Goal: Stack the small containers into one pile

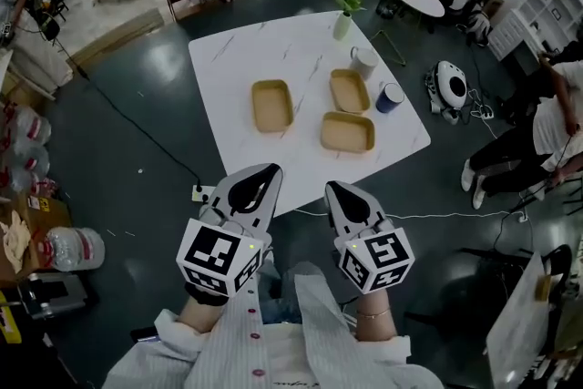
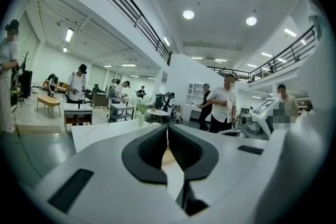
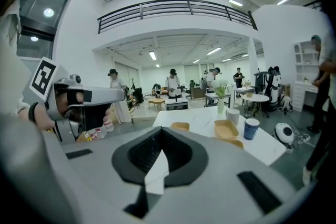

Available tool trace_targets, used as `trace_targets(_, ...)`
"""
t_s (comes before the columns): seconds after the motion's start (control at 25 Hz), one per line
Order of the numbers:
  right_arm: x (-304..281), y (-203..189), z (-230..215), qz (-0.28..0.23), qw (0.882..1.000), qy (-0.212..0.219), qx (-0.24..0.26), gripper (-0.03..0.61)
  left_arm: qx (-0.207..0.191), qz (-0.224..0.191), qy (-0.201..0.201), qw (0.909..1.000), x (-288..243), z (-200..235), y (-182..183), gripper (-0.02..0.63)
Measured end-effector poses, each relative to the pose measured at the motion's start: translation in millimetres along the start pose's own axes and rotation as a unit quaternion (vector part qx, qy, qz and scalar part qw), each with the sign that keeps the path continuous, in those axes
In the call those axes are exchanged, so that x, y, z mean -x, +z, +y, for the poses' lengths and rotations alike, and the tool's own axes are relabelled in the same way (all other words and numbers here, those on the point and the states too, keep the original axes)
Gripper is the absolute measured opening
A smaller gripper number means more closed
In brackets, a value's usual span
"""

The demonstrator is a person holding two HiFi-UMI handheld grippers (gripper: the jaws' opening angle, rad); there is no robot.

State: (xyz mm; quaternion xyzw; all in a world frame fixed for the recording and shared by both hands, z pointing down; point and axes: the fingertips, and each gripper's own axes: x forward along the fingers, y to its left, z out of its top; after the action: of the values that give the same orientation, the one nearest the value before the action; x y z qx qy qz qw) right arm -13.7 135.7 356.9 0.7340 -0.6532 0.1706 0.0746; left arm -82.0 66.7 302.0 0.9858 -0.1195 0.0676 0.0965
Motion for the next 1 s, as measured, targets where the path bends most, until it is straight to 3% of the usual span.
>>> trace_targets(0.4, -24, -5, -33, 0.019, 1.0, -0.009, -0.01, 0.011, 0.013, 0.019, 0.006, 0.9997, -29, 19, -15, 0.021)
trace_targets(1.0, -119, 28, -146, 0.052, 0.995, 0.084, 0.014, 0.011, 0.032, 0.007, 0.099, 0.9946, -159, 56, 11, 0.021)
